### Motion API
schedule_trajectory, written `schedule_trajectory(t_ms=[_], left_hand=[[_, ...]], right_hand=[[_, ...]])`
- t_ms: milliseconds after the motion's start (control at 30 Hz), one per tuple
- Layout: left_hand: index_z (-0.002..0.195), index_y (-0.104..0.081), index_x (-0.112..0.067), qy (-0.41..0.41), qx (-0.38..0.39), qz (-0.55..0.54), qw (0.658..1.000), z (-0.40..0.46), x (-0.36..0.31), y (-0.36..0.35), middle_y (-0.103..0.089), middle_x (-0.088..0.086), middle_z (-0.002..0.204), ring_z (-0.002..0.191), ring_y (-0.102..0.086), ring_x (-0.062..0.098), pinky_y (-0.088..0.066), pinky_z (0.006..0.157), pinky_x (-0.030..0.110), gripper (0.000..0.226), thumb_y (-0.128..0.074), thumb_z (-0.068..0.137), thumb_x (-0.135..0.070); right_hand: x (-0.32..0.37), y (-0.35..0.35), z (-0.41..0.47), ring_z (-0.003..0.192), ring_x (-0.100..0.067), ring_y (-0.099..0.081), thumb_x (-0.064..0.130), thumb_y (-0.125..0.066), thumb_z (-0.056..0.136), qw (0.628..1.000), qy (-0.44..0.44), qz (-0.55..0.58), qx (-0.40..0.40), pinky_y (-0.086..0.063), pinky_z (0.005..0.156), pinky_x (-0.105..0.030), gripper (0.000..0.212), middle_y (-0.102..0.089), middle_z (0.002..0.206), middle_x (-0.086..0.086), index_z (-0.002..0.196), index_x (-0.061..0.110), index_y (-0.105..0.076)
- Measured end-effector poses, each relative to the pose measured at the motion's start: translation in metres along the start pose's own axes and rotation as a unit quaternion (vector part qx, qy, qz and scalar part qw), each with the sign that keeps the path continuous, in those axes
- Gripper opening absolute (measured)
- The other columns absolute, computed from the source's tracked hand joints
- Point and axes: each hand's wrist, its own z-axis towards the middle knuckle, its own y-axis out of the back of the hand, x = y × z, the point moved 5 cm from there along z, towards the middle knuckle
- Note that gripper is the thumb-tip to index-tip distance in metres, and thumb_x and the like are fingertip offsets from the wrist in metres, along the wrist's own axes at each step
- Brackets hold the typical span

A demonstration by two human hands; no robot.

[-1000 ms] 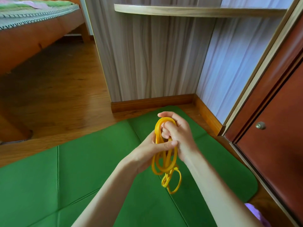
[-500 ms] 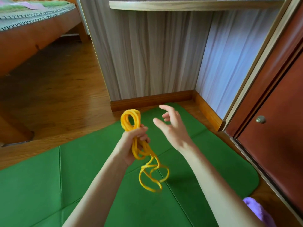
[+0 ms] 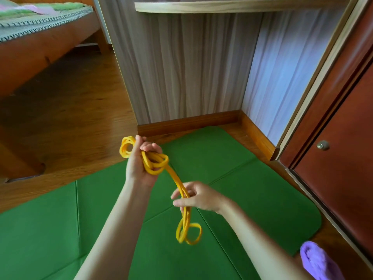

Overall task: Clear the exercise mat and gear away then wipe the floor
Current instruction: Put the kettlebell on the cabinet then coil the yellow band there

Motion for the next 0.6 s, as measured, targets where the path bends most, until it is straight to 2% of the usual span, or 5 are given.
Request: schedule_trajectory(t_ms=[33, 233, 400, 500, 600], left_hand=[[0.069, -0.045, -0.013, -0.014, -0.006, -0.004, 1.0, 0.002, -0.009, 0.003, -0.04, -0.009, 0.043, 0.037, -0.045, 0.001, -0.048, 0.049, 0.014, 0.032, -0.041, 0.099, -0.026], [0.071, -0.044, -0.015, -0.061, -0.068, 0.05, 0.995, 0.008, -0.043, 0.039, -0.04, -0.011, 0.043, 0.038, -0.044, 0.0, -0.047, 0.051, 0.013, 0.03, -0.042, 0.098, -0.029], [0.075, -0.047, -0.017, -0.055, -0.113, 0.187, 0.974, 0.007, -0.04, 0.08, -0.041, -0.011, 0.043, 0.035, -0.041, 0.001, -0.044, 0.045, 0.012, 0.027, -0.044, 0.097, -0.03], [0.077, -0.048, -0.016, -0.053, -0.144, 0.227, 0.962, 0.007, -0.039, 0.099, -0.04, -0.011, 0.043, 0.035, -0.038, 0.001, -0.039, 0.039, 0.013, 0.024, -0.047, 0.097, -0.029], [0.079, -0.048, -0.014, -0.07, -0.179, 0.241, 0.951, 0.008, -0.045, 0.115, -0.038, -0.01, 0.041, 0.034, -0.036, 0.001, -0.035, 0.037, 0.013, 0.022, -0.049, 0.096, -0.027]], right_hand=[[-0.009, -0.001, 0.0, 0.065, -0.01, -0.062, 0.024, -0.065, 0.086, 0.999, -0.012, -0.028, -0.01, -0.054, 0.075, -0.031, 0.007, -0.063, 0.068, 0.006, 0.087, 0.017, -0.064], [-0.078, 0.004, -0.017, 0.064, -0.005, -0.059, 0.036, -0.062, 0.084, 0.968, -0.156, -0.197, -0.019, -0.047, 0.066, -0.02, 0.02, -0.061, 0.066, 0.009, 0.069, 0.023, -0.059], [-0.099, 0.02, -0.026, 0.053, -0.008, -0.036, 0.04, -0.062, 0.082, 0.959, -0.161, -0.228, -0.037, -0.032, 0.055, -0.021, 0.037, -0.036, 0.055, 0.01, 0.058, 0.025, -0.038], [-0.108, 0.034, -0.034, 0.058, -0.009, -0.037, 0.04, -0.062, 0.083, 0.963, -0.178, -0.195, -0.046, -0.033, 0.06, -0.023, 0.032, -0.038, 0.06, 0.011, 0.063, 0.026, -0.043], [-0.115, 0.046, -0.041, 0.076, -0.008, -0.053, 0.032, -0.067, 0.083, 0.974, -0.187, -0.123, -0.043, -0.044, 0.079, -0.028, 0.01, -0.054, 0.076, 0.011, 0.079, 0.031, -0.058]])
